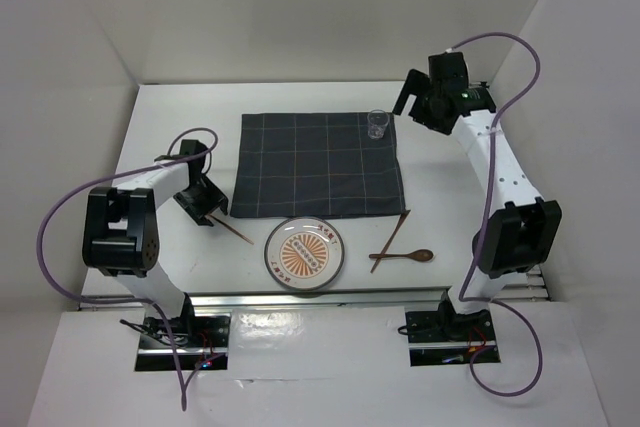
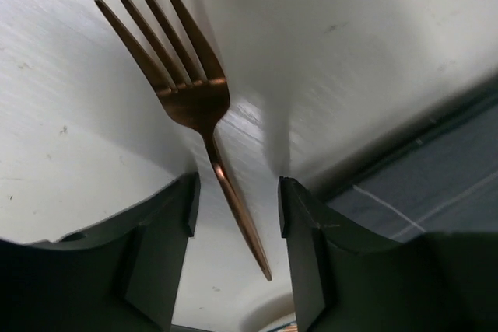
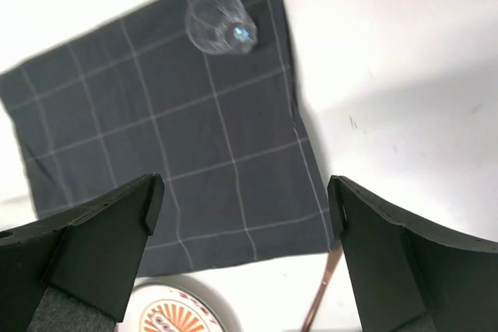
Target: Set the dinner table for one person
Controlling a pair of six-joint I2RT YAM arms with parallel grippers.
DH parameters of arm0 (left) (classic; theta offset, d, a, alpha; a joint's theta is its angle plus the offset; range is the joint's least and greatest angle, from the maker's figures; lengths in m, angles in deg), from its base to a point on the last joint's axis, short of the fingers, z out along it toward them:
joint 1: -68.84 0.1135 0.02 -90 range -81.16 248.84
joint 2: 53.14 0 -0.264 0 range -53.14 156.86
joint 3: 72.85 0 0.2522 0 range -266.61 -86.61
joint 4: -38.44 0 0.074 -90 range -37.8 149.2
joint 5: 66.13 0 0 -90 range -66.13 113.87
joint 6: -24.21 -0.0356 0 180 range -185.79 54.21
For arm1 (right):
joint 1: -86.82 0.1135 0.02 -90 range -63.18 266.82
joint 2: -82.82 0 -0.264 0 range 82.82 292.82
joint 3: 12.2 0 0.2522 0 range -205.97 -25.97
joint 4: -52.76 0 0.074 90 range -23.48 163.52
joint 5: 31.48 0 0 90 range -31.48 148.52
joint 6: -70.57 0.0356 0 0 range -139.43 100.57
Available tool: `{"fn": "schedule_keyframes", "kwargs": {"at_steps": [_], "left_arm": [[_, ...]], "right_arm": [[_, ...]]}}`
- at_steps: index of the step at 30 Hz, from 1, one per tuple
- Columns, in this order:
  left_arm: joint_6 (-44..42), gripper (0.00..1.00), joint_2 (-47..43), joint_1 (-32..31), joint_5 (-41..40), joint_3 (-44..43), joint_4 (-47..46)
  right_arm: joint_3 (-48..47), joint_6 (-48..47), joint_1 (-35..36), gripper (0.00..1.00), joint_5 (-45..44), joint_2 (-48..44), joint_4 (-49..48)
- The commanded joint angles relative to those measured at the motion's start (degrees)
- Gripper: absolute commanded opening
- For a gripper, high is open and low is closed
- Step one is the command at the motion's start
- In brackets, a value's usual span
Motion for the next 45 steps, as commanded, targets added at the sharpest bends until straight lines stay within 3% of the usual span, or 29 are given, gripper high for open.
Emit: {"fn": "schedule_keyframes", "kwargs": {"at_steps": [1,6,9,12,14,19,22,31,41,45], "left_arm": [[5.5,0.60,3.0,-0.3,-1.2,1.0,-1.7],[6.3,0.32,5.7,-0.3,-4.7,-1.1,0.9],[2.6,0.00,1.8,0.4,-8.5,-6.1,5.3],[-5.6,0.00,-0.6,-2.5,-12.5,-13.7,5.9],[-12.7,0.00,1.0,-8.0,-16.7,-22.2,7.8],[-22.4,0.00,12.3,-17.0,-16.7,-38.8,15.9],[-22.9,0.00,17.1,-20.8,-16.7,-46.2,18.2],[-23.6,0.00,32.5,-21.3,-14.1,-60.2,20.7],[-25.0,0.00,37.7,-20.8,-13.7,-63.2,20.7],[-25.0,0.00,39.0,-20.8,-13.7,-62.6,19.7]], "right_arm": [[3.6,-1.1,-0.3,1.00,-1.8,-2.0,-0.7],[7.3,-1.1,-0.3,1.00,-3.6,-5.9,0.3],[7.9,-1.6,-0.3,1.00,-4.6,-7.7,1.5],[8.9,-2.1,-0.9,1.00,-4.6,-9.0,2.6],[9.4,-2.6,-0.9,1.00,-4.1,-9.0,2.6],[11.5,-2.1,-0.9,1.00,-1.7,-10.3,3.7],[14.8,-1.6,-0.9,1.00,-0.1,-12.8,2.7],[18.4,-1.1,-0.9,1.00,-0.6,-16.0,5.8],[36.0,-1.8,-0.9,1.00,22.8,-24.1,-0.6],[46.7,3.2,-0.3,1.00,37.3,-30.4,-11.6]]}}
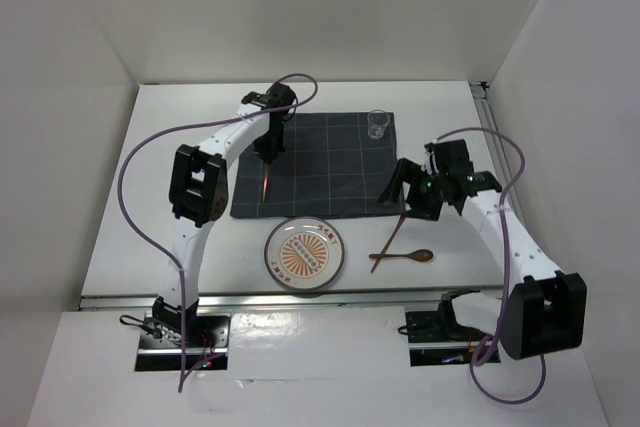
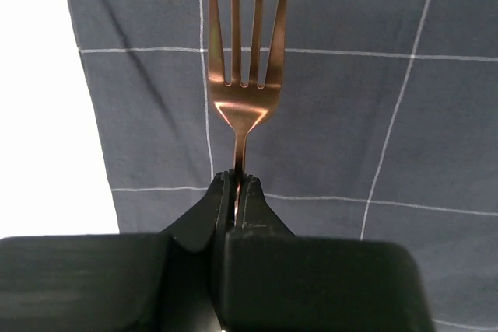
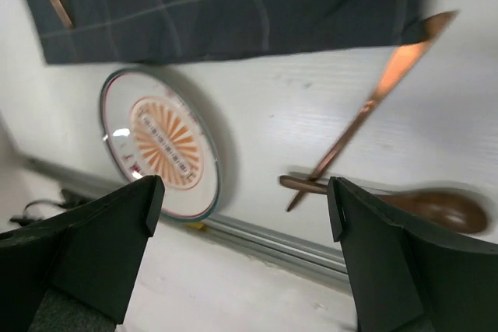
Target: Set the dinner table for one person
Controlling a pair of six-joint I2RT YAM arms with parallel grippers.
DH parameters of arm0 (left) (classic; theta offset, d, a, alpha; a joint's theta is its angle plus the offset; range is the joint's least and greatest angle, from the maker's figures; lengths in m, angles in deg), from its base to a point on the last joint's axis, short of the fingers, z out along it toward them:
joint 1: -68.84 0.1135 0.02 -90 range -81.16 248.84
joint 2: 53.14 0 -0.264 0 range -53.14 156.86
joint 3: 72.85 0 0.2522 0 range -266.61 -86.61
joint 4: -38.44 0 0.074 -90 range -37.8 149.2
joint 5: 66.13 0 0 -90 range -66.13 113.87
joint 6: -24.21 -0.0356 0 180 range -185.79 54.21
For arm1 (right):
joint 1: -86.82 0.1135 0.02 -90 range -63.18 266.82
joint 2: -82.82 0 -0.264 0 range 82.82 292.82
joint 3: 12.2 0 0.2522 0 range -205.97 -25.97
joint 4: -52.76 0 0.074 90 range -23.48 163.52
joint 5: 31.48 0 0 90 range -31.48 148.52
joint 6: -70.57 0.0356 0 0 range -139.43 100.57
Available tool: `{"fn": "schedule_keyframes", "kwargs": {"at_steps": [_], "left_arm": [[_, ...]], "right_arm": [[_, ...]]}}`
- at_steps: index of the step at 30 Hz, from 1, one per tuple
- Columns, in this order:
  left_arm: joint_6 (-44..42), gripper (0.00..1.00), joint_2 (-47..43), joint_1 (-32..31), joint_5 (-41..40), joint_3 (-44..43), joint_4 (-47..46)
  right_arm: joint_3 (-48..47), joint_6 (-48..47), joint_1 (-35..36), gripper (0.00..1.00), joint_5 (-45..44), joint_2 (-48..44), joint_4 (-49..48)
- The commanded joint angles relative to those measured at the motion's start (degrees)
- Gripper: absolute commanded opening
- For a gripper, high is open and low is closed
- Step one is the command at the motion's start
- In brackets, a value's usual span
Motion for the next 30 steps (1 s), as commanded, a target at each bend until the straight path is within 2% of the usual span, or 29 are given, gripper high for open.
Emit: {"fn": "schedule_keyframes", "kwargs": {"at_steps": [1,3,5,7,10,11,13,14,15,18,24,30], "left_arm": [[-1.3,0.00,1.6,0.3,-0.1,-1.8,0.3],[-0.6,0.01,3.0,0.9,-0.1,-2.5,0.9],[-0.1,0.10,4.1,1.4,0.6,-2.5,1.5],[0.6,0.25,4.1,2.6,3.6,-2.0,1.5],[1.1,0.36,2.1,3.2,5.0,-0.6,0.7],[1.1,0.48,1.4,3.2,5.0,0.2,0.7],[0.5,0.55,-0.9,3.2,5.7,1.1,0.1],[0.5,0.69,-1.8,3.2,5.7,1.6,0.1],[0.5,0.73,-2.6,3.2,5.7,1.6,0.1],[1.0,0.78,-7.0,3.2,6.8,5.1,1.8],[2.3,0.78,-18.5,2.6,5.2,11.7,1.2],[2.8,0.78,-25.9,2.6,5.2,13.7,1.2]], "right_arm": [[9.4,4.7,1.5,0.98,15.0,-6.0,-12.0],[13.0,7.1,2.8,0.96,16.6,-6.7,-15.6],[16.6,9.0,5.8,0.94,16.6,-8.1,-21.1],[17.9,10.4,9.2,0.91,13.6,-8.1,-25.2],[18.4,11.2,14.1,0.88,11.2,-4.5,-27.2],[18.4,11.8,16.1,0.88,10.5,-1.8,-28.0],[18.4,12.3,18.0,0.88,9.0,1.6,-30.3],[19.0,12.3,19.4,0.88,9.0,2.6,-31.1],[19.0,12.9,20.0,0.88,8.3,3.6,-31.9],[19.0,12.9,21.9,0.88,8.3,7.6,-33.1],[19.1,12.9,25.0,0.80,12.8,14.7,-39.2],[19.7,12.9,26.7,0.64,13.0,20.0,-42.3]]}}
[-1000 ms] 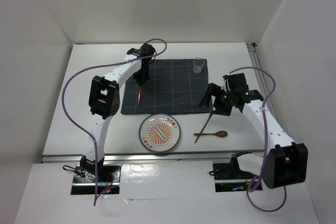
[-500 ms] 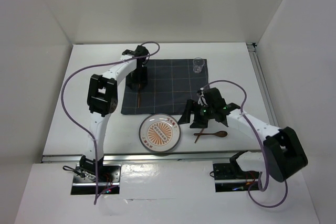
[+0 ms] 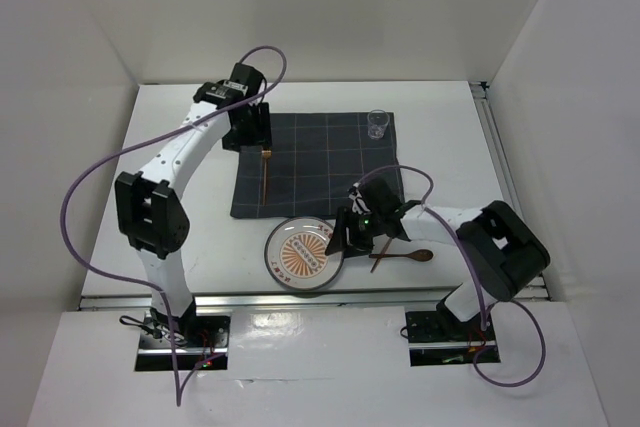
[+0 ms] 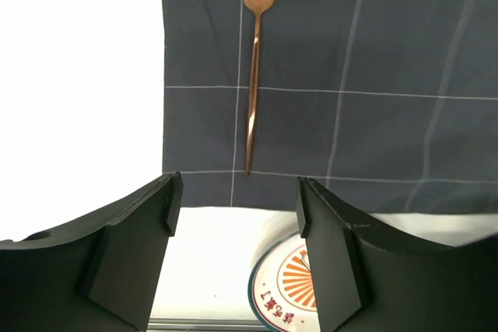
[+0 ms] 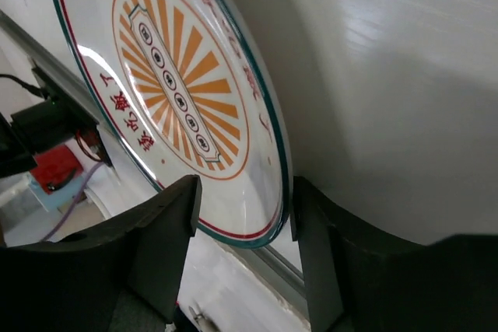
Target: Set the dinner table for one person
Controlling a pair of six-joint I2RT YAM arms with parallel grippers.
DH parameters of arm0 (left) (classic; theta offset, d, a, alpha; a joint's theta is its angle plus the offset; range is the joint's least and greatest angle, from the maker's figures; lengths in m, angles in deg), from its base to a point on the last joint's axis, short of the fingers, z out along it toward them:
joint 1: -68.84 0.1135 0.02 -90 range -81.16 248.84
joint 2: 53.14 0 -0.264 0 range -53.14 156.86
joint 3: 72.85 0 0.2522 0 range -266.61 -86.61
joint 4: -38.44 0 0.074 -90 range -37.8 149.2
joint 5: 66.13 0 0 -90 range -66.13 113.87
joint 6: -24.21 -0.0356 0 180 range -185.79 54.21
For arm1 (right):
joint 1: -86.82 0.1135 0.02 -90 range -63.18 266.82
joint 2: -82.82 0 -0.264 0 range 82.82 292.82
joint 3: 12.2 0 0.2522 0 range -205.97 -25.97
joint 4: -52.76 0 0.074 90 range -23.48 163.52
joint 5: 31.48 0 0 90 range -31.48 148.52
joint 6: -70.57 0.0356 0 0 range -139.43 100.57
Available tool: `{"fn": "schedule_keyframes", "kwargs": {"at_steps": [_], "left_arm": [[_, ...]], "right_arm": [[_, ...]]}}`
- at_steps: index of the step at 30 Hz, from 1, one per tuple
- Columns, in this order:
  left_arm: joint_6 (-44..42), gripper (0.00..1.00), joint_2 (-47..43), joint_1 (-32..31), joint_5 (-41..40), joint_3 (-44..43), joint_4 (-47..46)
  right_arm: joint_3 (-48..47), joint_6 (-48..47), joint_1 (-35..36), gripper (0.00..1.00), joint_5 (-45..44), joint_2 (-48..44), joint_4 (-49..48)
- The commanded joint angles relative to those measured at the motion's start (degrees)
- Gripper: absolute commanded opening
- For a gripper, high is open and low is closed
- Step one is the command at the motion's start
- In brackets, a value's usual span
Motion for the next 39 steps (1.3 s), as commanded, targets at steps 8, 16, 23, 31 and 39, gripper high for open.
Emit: {"fn": "schedule_keyframes", "kwargs": {"at_steps": [8,16,23,31,39], "left_arm": [[0.8,0.76,-10.2,0.0,2.3,2.2,0.8],[1.4,0.75,-14.9,0.0,0.7,0.8,2.0],[2.4,0.75,-18.1,0.5,0.7,1.3,0.9],[3.0,0.75,-20.3,1.5,1.8,3.9,2.0],[3.0,0.75,-23.4,1.5,3.1,8.2,0.8]], "right_arm": [[-3.8,-3.1,0.6,0.00,-4.8,-6.8,10.8],[-21.3,-7.9,-4.3,0.00,-12.1,-11.7,28.6],[-34.8,-3.9,-13.6,0.00,-7.1,0.6,22.6],[-48.1,3.2,-17.1,0.00,-6.5,19.4,18.0],[-47.2,5.2,-18.9,0.00,-5.9,25.1,14.2]]}}
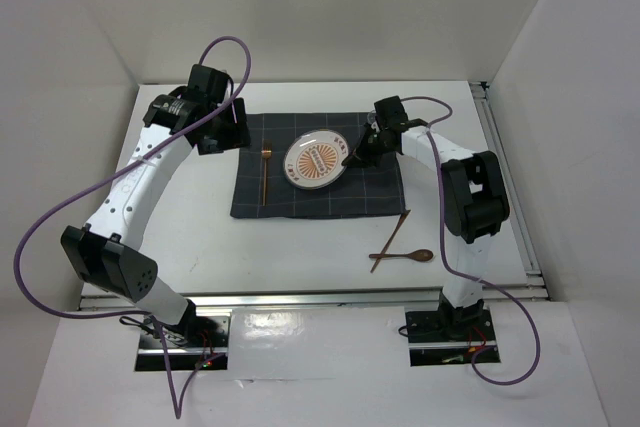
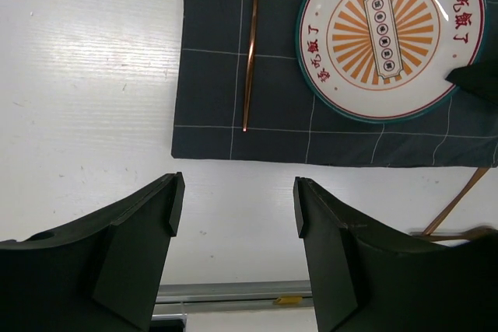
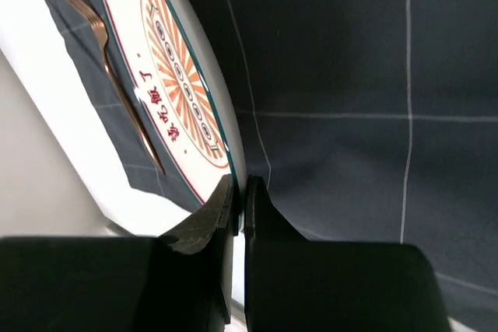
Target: Set the dinner table for one person
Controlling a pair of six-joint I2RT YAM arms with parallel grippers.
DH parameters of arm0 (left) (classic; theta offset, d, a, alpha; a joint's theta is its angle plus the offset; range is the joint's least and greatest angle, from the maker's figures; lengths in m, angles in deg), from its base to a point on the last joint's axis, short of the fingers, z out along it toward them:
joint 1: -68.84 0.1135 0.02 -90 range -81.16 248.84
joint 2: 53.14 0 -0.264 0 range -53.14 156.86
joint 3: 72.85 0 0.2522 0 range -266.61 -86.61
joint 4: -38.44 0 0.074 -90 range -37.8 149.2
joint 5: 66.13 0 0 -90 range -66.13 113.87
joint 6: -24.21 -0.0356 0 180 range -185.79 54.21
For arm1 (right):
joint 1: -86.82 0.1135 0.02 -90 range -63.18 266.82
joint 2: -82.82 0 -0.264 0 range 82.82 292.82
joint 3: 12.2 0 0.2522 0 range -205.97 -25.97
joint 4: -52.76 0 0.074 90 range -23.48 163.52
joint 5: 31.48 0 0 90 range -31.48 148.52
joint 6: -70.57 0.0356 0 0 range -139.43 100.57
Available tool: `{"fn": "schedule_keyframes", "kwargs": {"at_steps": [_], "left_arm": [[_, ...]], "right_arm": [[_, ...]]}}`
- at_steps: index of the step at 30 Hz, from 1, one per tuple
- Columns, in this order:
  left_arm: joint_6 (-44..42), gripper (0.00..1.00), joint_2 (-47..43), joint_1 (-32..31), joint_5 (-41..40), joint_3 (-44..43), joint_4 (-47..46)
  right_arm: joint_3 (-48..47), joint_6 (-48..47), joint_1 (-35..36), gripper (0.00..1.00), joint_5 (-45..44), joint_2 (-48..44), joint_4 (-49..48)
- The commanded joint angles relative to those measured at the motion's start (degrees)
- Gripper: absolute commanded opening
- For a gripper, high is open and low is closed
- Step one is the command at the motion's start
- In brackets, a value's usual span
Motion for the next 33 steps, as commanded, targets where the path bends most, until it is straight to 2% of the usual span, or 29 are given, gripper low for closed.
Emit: {"fn": "schedule_keyframes", "kwargs": {"at_steps": [1,2,4,5,6,7,9,12,14,15,18,20,24,28,32,33], "left_arm": [[1.1,0.75,-2.3,0.1,0.8,0.1,-0.8],[1.1,0.75,-2.3,0.1,0.8,0.1,-0.3],[0.6,0.75,-2.3,0.1,0.8,0.1,-0.3],[0.6,0.75,-2.3,0.1,0.8,0.1,-0.3],[0.6,0.75,-2.3,0.1,0.8,0.1,-0.3],[0.6,0.75,-2.3,0.1,1.4,0.1,-0.3],[0.1,0.75,-1.8,0.1,1.4,-0.5,-0.3],[0.1,0.75,-1.2,0.1,2.0,-1.1,-0.3],[0.1,0.75,-1.2,0.1,2.0,-1.1,-0.3],[0.1,0.75,-1.2,0.1,2.0,-0.6,-0.8],[0.1,0.75,-1.2,0.1,2.0,0.8,-0.8],[-0.5,0.75,-1.2,0.1,2.0,1.5,-1.4],[-0.5,0.75,-0.6,0.1,2.6,2.0,-2.0],[-1.0,0.75,0.0,0.1,3.1,2.0,-2.0],[-1.0,0.75,1.3,-0.4,3.1,2.5,-2.0],[-1.5,0.75,1.3,-0.9,3.1,2.5,-2.0]], "right_arm": [[-2.4,2.0,-1.2,0.01,2.3,1.3,-4.5],[-2.4,1.4,-1.2,0.08,1.8,1.8,-2.8],[-3.0,1.4,-1.2,0.29,0.7,2.4,-1.1],[-3.0,0.7,-1.2,0.58,-0.8,1.8,-0.5],[-2.4,0.2,-1.2,0.70,-1.7,0.8,0.4],[-2.4,0.2,-1.2,0.79,-2.6,0.1,1.1],[-2.9,-1.5,-1.2,0.87,-5.9,-1.9,4.4],[-3.5,-2.7,-1.2,0.86,-14.2,-7.7,9.4],[1.0,-2.7,-1.2,0.79,-20.8,-12.7,10.2],[3.0,-3.5,-1.2,0.76,-22.4,-18.1,10.8],[10.2,-4.0,-1.2,0.65,-26.3,-25.5,15.2],[15.3,-3.3,-1.2,0.56,-26.9,-27.9,18.2],[26.0,2.7,2.0,0.56,-25.2,-35.5,21.9],[33.4,17.1,8.2,0.57,-23.1,-41.2,27.0],[39.6,26.6,10.2,0.45,-20.4,-42.5,27.7],[41.7,27.6,10.3,0.45,-20.4,-43.2,26.6]]}}
